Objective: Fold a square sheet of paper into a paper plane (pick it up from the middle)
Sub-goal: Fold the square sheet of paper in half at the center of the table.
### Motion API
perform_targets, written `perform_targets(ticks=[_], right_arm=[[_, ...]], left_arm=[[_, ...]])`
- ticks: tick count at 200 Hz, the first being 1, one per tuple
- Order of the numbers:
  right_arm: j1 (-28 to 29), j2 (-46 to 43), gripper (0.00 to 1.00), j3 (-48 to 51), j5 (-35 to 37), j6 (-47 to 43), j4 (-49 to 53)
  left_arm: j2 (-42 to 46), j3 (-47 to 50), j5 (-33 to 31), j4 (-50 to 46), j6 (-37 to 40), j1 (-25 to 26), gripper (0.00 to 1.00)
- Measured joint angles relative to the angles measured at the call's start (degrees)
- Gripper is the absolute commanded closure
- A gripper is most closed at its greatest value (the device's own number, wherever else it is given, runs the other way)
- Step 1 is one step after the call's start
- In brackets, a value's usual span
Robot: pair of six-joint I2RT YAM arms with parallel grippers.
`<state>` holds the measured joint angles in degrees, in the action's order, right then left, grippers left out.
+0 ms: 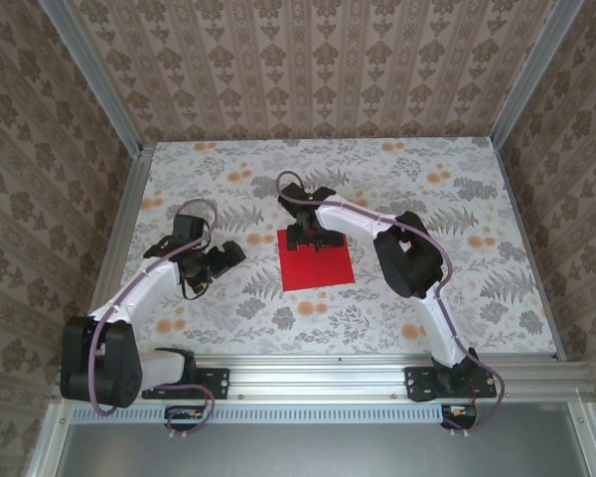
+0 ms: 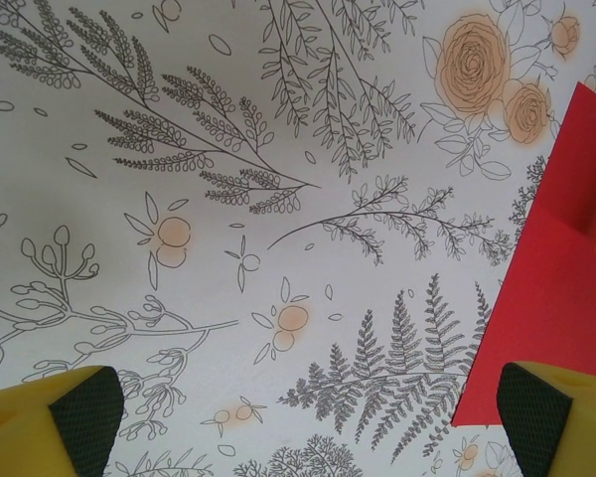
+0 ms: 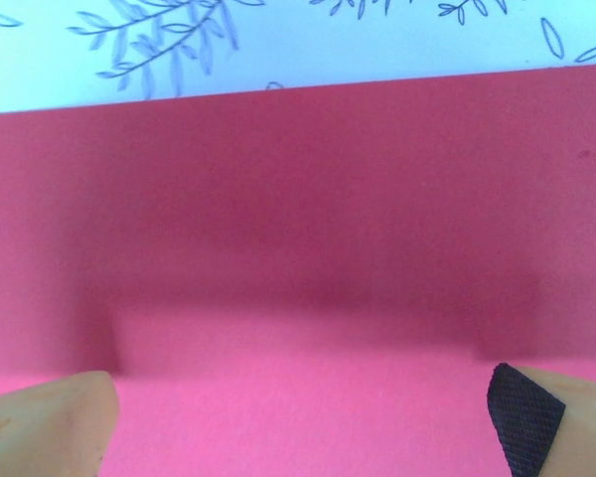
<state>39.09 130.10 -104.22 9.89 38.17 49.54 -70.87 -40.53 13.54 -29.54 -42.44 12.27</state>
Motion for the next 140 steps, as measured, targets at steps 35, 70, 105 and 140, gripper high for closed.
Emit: perform_targets(ticks=[35,70,105,140], right_arm=[[-0.22,1.16,0.05,-0.90,-0.92,0.42,-0.07],[-0.22,1.29,0.18,-1.03,-1.79,0.98,-0.09],[-0.26,0.81,0.27,-0.13,-1.97,1.03,-0.87],[-0.66,-0.98,0.45,1.84,-5.05,0.63,-2.25]], left_arm=[[0.00,0.22,0.02,0.15,0.00,0.00,0.00],[0.00,0.42,0.17,0.42,0.00,0.00,0.00],[0.00,0.44,0.20,0.42,0.00,0.00,0.00],[0.00,0.83,0.55,0.87,-0.02,0.00,0.00]])
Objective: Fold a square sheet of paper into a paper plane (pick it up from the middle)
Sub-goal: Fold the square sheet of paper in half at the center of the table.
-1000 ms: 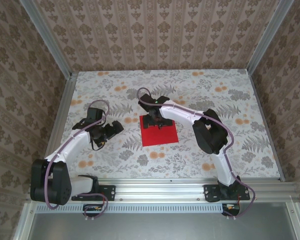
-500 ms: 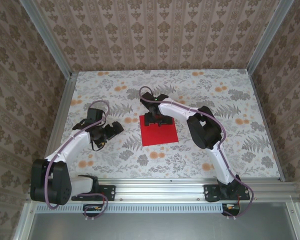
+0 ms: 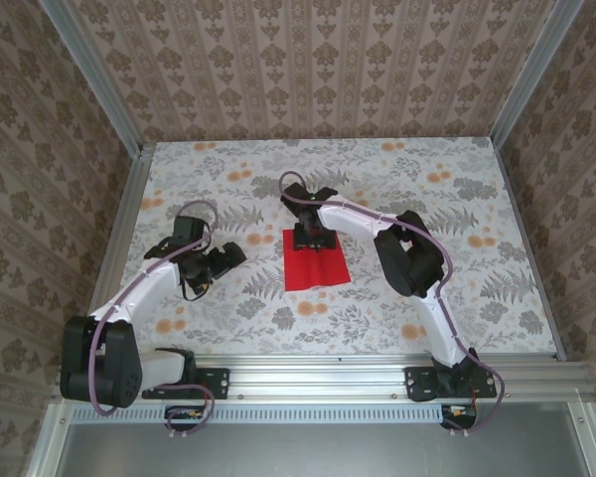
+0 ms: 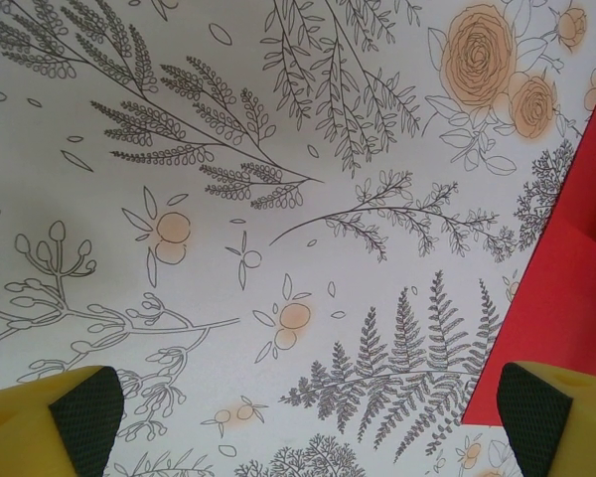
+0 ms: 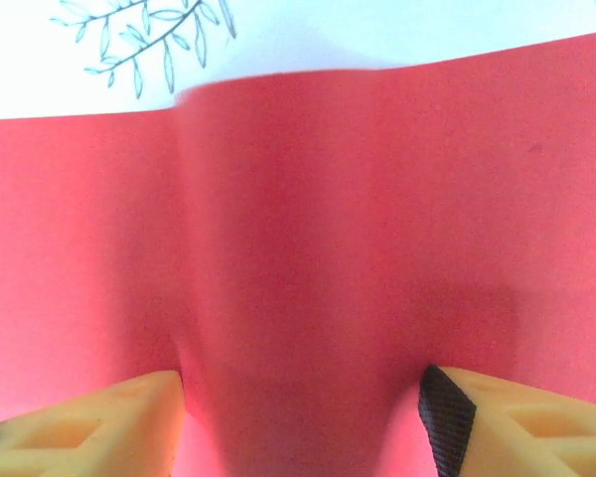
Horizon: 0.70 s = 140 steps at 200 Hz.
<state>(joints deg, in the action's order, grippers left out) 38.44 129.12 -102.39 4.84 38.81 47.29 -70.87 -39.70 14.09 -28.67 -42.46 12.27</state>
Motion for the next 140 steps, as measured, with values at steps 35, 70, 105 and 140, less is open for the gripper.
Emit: perform_targets(ticks=[35,70,105,140], right_arm=[[-0.04,-6.03,0.66,5.40,-8.37,-0.63,-5.46],[-1.51,-16.11,0.75,14.53,-19.67,0.87,-16.70],[-5.46,-20.13,0.77,23.47,-28.09,3.50,-27.74],[-8.90,-19.85,0.76,30.53,-33.07,4.70,-33.05]], left_arm=[[0.00,1.29,2.29,2.14,-0.26,0.00,0.02],[0.00,2.97,6.95,7.15,-1.11,0.22,0.07],[-0.39,3.21,10.91,12.85,-1.70,2.97,0.12],[-3.96,3.08,13.07,18.05,-2.60,7.43,0.21]])
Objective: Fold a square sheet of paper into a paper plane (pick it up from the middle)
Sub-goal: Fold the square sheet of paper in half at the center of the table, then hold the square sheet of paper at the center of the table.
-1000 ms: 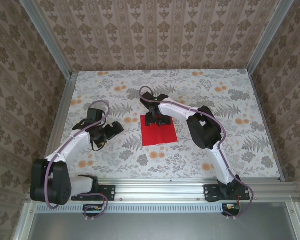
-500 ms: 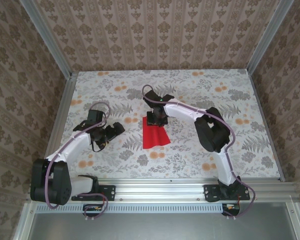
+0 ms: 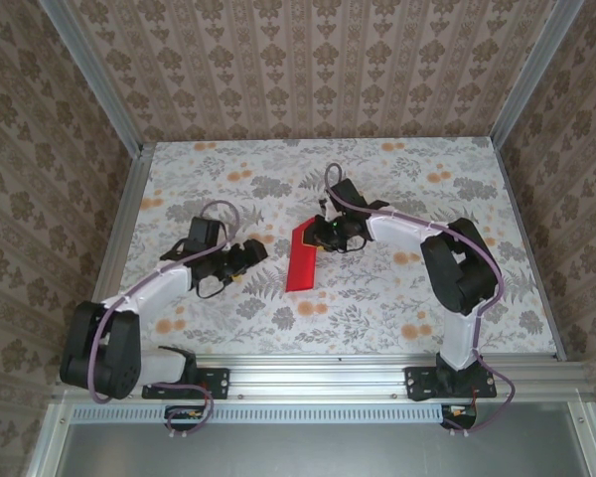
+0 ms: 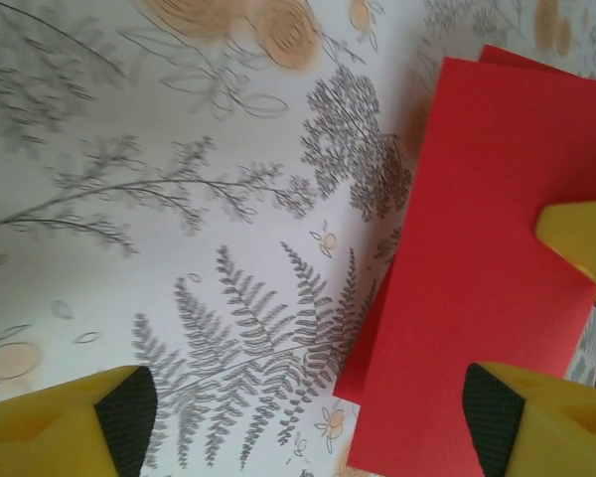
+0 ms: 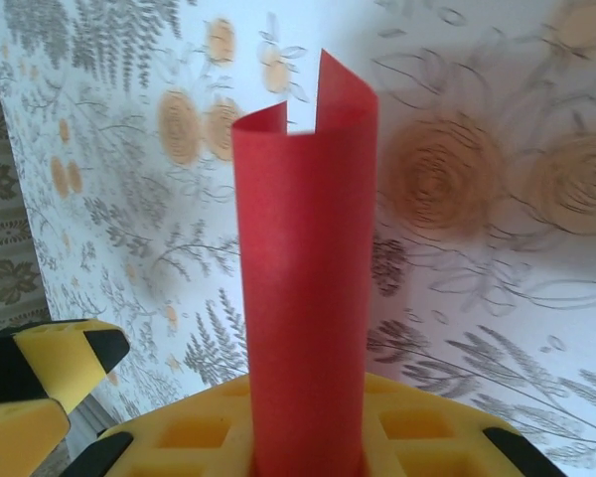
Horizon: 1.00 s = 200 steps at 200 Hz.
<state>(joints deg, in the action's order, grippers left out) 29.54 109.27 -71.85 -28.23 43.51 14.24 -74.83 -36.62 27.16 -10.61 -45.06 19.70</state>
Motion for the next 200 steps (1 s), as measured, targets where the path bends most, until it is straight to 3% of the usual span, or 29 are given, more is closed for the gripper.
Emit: perform_targets(ticks=[97,157,200], right_arm=[[-4.15,4.20,0.71,3.74,-5.25,-3.23,-4.07],[-4.92,4.39,0.63,4.11,-4.96,-3.74,-3.89],[-4.92,4.35,0.51,4.11,-3.61,-4.42,-2.49]], left_arm=[[-17.31,-9.94,-0.98,6.16,-1.64,14.05,0.56],[-23.76,-16.76,-4.50,4.09,-0.26,17.73,0.77],[-27.74,-19.39,-6.25,0.94,0.31,19.30,0.83]])
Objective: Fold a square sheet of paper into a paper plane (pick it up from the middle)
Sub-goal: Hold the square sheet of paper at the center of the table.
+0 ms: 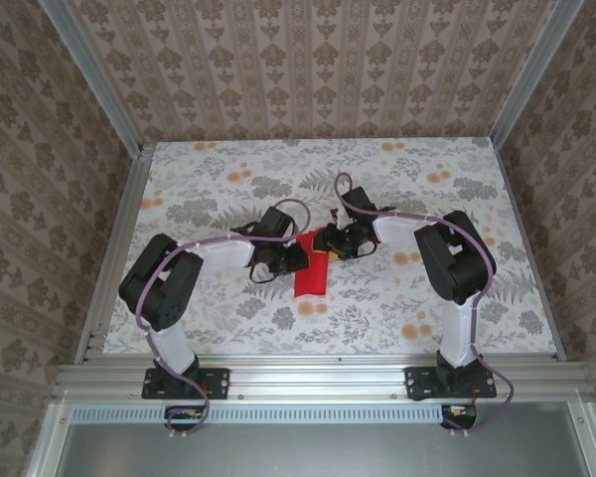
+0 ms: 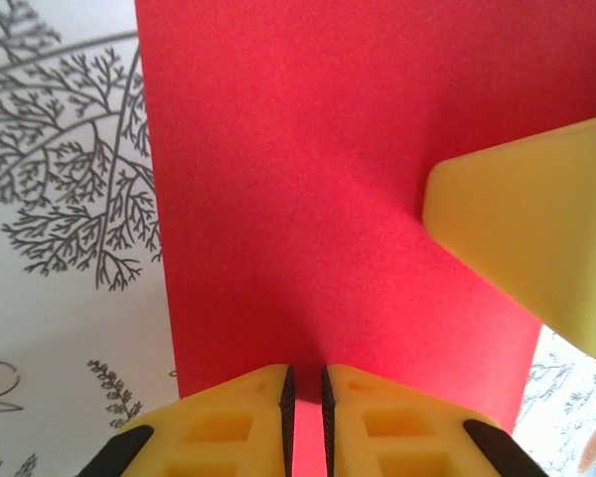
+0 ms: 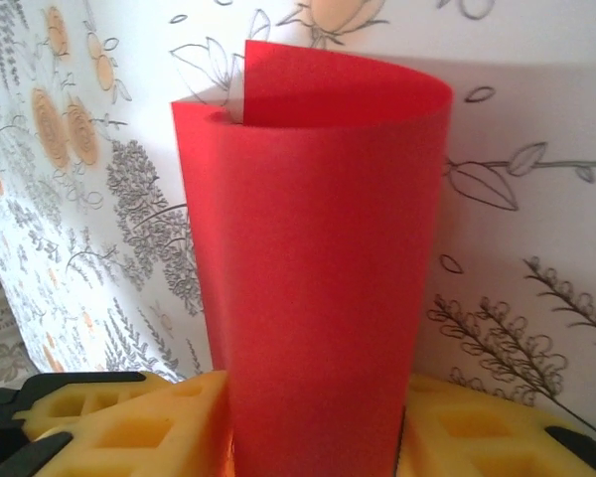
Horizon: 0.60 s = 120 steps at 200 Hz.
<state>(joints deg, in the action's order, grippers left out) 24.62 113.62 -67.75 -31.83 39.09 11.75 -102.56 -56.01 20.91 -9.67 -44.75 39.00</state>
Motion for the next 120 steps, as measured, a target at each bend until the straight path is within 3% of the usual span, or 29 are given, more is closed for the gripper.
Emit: perform_targets(ticks=[47,77,120], right_arm=[[0.07,-5.42,0.40,1.36,4.76,-1.29,4.68],[1.01,-9.16,0.39,1.90,9.20,-3.21,7.85],[3.80,-7.89,0.40,1.01,12.66,-6.03,11.98]], left_arm=[[-1.88,-1.79,-0.66,-1.70,0.22,0.81,0.83],[-2.49,-2.80,-0.81,-1.81,0.61,1.22,0.83],[-2.73,-3.74,-0.83,-2.64,0.94,1.20,0.82]])
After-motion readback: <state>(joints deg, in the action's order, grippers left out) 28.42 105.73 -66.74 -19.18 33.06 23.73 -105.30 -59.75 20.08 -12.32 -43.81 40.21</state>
